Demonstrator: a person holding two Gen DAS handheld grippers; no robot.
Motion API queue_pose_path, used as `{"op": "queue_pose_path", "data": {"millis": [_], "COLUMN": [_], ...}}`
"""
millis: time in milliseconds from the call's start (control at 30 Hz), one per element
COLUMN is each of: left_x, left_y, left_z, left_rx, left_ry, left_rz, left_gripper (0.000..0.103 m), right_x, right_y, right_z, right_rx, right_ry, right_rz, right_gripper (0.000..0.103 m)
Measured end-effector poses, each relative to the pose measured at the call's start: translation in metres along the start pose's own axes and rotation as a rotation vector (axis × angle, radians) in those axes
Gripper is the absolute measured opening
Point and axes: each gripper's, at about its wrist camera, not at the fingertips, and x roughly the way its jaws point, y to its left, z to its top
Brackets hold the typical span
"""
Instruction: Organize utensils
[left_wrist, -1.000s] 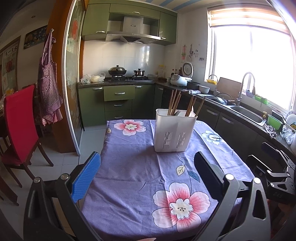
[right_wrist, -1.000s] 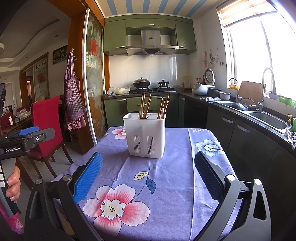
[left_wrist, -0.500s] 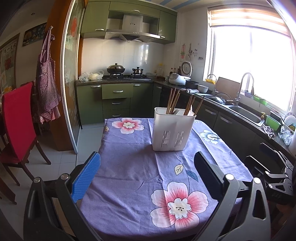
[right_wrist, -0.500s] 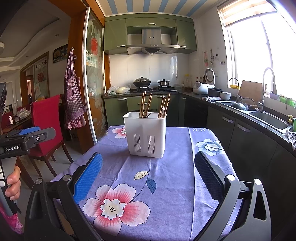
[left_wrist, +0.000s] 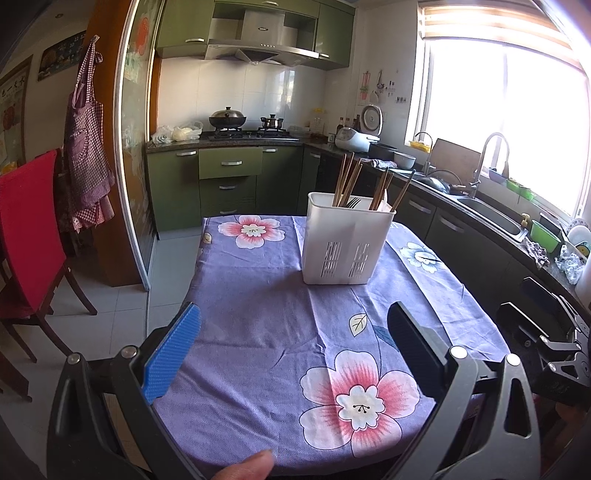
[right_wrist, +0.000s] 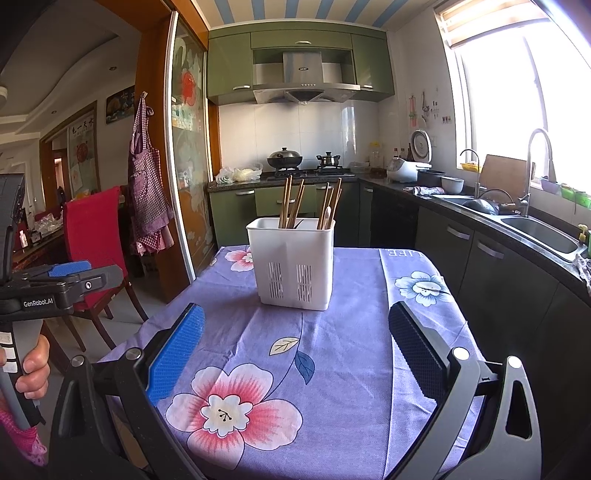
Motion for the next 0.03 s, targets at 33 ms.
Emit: {"op": "queue_pose_path", "data": {"millis": [33], "left_x": [0.0034], "left_y": [0.0002], "left_z": [-0.0005], "left_rx": [-0.001], "left_ry": [0.008], "left_rz": [0.001], "left_gripper": [0.096], "right_x": [0.0015], "right_y": [-0.0001], "right_z": [-0.0006], "right_rx": [0.000], "right_ry": [0.004], "right_rz": [0.000], "right_gripper": [0.098]}}
